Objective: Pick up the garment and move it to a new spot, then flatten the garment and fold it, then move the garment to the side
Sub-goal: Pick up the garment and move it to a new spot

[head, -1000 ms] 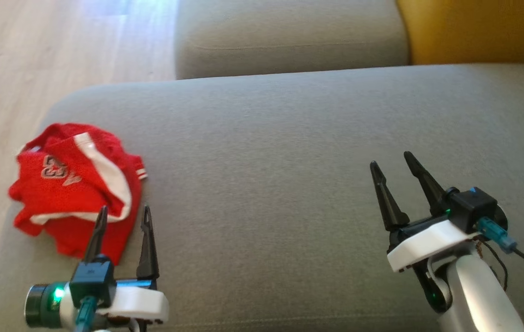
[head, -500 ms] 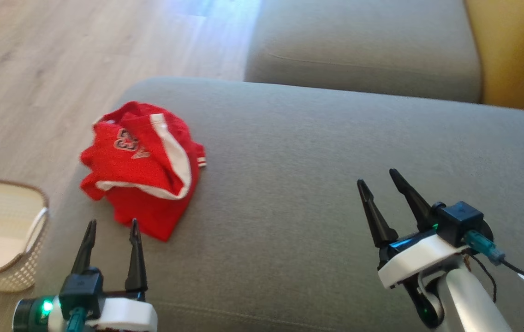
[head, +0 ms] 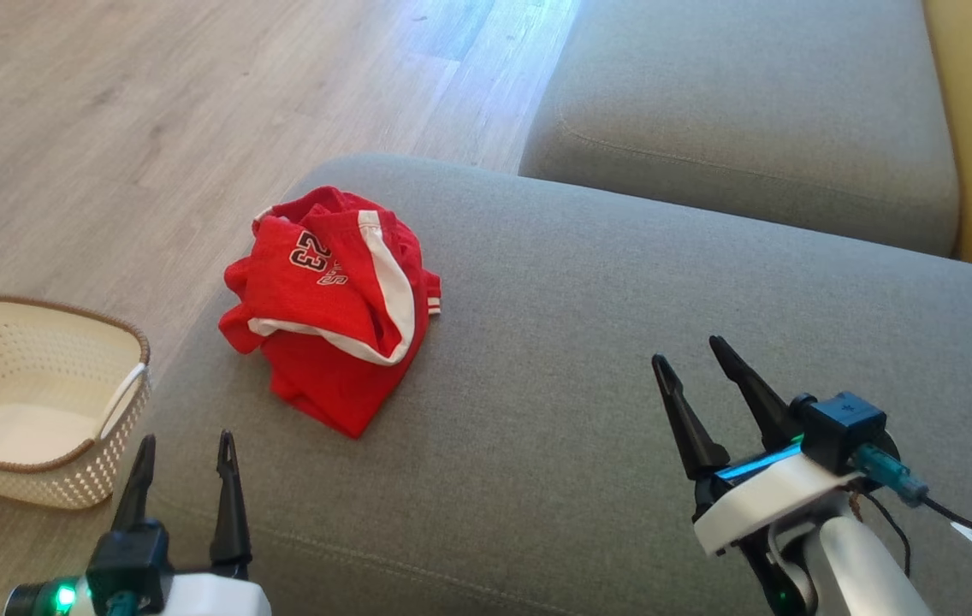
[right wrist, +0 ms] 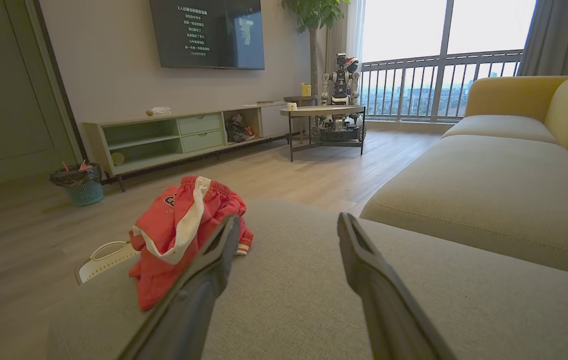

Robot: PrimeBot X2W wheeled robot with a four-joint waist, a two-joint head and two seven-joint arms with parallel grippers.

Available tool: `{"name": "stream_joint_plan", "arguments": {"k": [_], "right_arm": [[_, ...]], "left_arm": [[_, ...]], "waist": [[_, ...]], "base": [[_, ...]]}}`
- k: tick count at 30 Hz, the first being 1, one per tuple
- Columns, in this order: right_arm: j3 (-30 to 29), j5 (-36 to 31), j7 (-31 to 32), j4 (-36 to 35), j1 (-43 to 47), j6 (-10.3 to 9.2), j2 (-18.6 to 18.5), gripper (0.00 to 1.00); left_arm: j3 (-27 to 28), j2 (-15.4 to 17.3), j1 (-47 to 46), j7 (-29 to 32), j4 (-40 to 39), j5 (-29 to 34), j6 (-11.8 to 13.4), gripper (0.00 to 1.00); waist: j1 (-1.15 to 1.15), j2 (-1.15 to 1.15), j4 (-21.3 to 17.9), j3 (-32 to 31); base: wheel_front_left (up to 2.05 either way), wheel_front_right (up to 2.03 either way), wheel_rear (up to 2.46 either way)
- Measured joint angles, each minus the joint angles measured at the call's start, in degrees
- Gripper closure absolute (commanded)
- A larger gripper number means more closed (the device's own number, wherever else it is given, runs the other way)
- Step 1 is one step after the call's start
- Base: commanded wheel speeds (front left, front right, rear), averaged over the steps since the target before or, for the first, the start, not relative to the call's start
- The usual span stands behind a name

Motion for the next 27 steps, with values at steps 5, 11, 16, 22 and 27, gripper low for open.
{"name": "stream_joint_plan", "arguments": {"k": [5,11,16,22,27], "right_arm": [[0.42,0.3,0.0,0.05,0.0,0.0,0.0,0.0],[0.34,0.29,0.0,0.05,-0.01,0.0,0.0,0.0],[0.21,0.26,0.0,0.02,-0.01,0.0,0.0,0.0],[-1.12,-1.27,0.0,-0.62,-0.68,0.0,-0.01,0.0],[-3.01,-3.22,0.0,-3.25,-4.16,0.0,-0.02,0.0]], "left_arm": [[1.13,-0.49,0.04,0.0,0.0,0.0,-0.96,0.0],[2.82,-1.8,0.06,0.0,0.08,-1.13,-1.52,0.0],[3.64,-1.86,-0.31,0.0,0.27,-1.01,-2.85,0.0],[4.82,-0.96,-4.21,0.0,0.8,-1.7,-6.01,0.0],[5.68,1.67,-12.44,1.88,2.27,-4.42,-9.7,0.0]], "waist": [[0.0,0.0,-0.31,0.07],[0.0,0.0,-1.03,0.57],[0.0,0.0,-1.66,1.54],[0.0,0.0,-2.89,4.54],[0.01,0.0,-4.5,9.2]], "base": [[0.0,0.0,0.0],[0.0,0.0,0.0],[0.0,0.0,0.0],[0.0,0.0,0.0],[0.0,0.0,0.0]]}}
